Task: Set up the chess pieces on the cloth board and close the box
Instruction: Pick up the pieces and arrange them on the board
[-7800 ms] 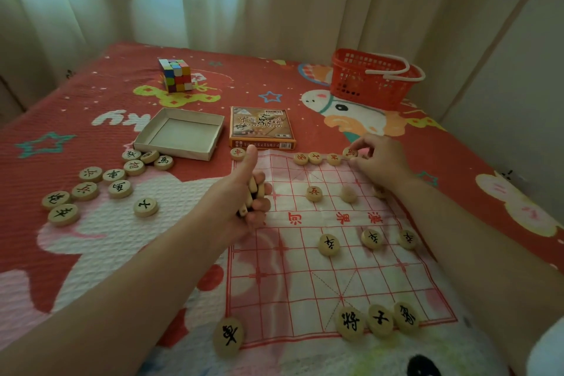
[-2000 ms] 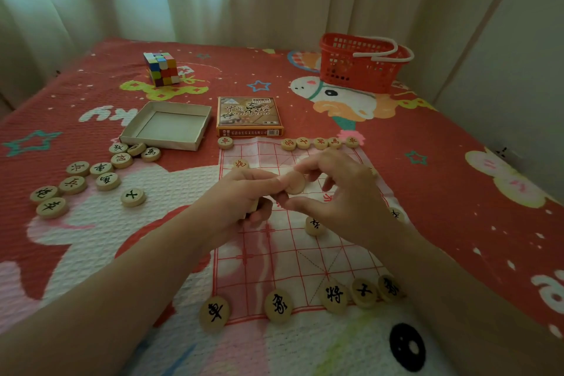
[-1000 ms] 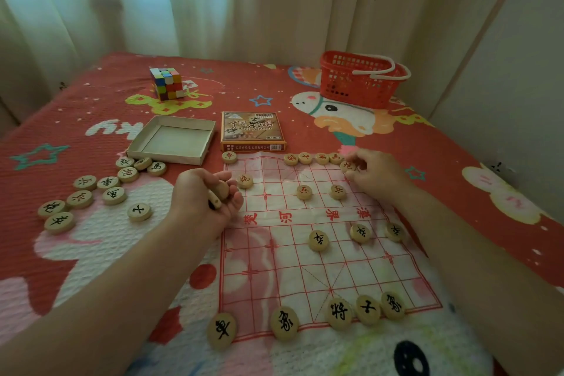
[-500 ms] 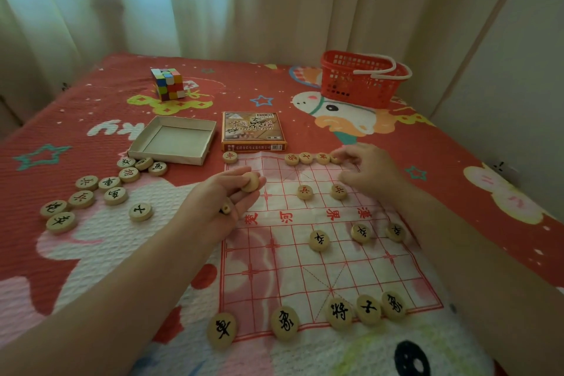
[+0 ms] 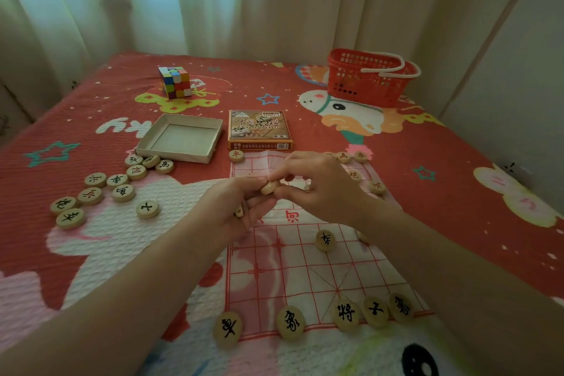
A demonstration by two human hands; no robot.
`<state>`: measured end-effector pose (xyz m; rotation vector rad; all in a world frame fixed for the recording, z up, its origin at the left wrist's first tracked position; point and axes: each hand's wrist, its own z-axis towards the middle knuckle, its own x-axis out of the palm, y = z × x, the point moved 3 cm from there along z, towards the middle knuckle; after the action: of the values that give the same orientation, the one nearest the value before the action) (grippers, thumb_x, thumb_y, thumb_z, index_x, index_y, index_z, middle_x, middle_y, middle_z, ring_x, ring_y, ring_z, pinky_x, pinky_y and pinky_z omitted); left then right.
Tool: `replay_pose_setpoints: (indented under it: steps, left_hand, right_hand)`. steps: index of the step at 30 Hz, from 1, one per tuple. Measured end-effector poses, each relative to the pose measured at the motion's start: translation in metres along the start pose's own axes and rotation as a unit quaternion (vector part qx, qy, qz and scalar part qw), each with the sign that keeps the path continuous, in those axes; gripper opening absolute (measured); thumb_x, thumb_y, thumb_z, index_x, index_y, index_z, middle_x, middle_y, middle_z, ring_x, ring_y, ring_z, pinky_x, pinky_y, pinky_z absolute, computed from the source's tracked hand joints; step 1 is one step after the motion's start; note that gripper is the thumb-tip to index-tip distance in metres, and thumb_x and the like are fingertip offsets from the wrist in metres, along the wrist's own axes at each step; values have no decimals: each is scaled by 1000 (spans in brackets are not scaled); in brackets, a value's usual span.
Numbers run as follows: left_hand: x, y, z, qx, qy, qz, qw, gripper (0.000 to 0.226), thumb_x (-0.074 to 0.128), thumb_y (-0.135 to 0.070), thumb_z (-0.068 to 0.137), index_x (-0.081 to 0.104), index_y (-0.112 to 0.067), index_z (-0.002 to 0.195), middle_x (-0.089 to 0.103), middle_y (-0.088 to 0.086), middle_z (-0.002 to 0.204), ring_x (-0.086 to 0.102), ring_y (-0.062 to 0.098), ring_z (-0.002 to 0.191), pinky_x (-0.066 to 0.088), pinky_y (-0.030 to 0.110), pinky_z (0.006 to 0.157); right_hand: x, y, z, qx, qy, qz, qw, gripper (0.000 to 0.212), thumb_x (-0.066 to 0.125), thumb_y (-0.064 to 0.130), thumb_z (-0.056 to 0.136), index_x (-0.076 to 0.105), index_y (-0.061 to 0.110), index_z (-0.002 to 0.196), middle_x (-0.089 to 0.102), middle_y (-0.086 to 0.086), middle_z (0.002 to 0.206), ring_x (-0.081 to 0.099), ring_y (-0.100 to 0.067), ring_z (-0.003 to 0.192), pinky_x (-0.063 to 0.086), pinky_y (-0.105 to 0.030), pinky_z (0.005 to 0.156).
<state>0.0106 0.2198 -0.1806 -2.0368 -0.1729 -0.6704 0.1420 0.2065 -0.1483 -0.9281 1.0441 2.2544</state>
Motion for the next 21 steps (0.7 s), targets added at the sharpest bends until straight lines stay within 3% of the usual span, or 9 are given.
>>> replay_pose_setpoints:
  steps: [2,5,9,15,18,21]
  left_hand:
    - [1,0,1,2,13,40,999,21,46,-8,93,64,2,87,70,9,62,69,13,54,53,18,48]
    - [0,-1,2,24,28,66,997,22,49,-17,93,64,-1,88,71,9,69,69,14,55,53,18,46]
    - [1,-4,2,74,44,98,991,15,52,-8,90,65,-3,86,68,8,69,65,11,50,52,19,44]
    - [-3,-3,3,79,32,109,990,15,52,-8,90,64,-2,84,68,9,64,60,10,45,50,18,40]
    - [-3,-4,3,87,27,125,988,15,54,-10,90,65,-4,83,68,8,66,55,8,41,45,17,36]
    - [-3,-4,3,95,23,155,983,16,56,-12,89,67,-6,80,68,5,65,49,7,36,37,15,33]
  right_hand:
    - [0,-2,0,22,-12,13,1000,12,68,10,77,72,8,88,66,5,76,54,9,71,37,-3,66]
    - [-1,-9,-1,89,-29,44,995,12,67,9,80,71,6,91,70,-3,77,56,8,66,38,-5,61]
    - [-3,-13,-3,150,-27,102,983,15,66,8,82,66,6,97,64,-2,70,54,5,52,39,-8,51]
    - [-5,-10,-5,150,10,121,981,23,54,-4,86,67,4,103,63,1,73,57,3,59,41,-8,55]
    - [-7,-7,-6,138,23,107,984,28,60,-5,81,66,6,106,66,-8,80,56,0,64,43,-10,58]
    - [-8,-4,-7,123,32,78,989,33,70,2,76,65,10,108,64,1,77,57,-7,69,44,-10,60]
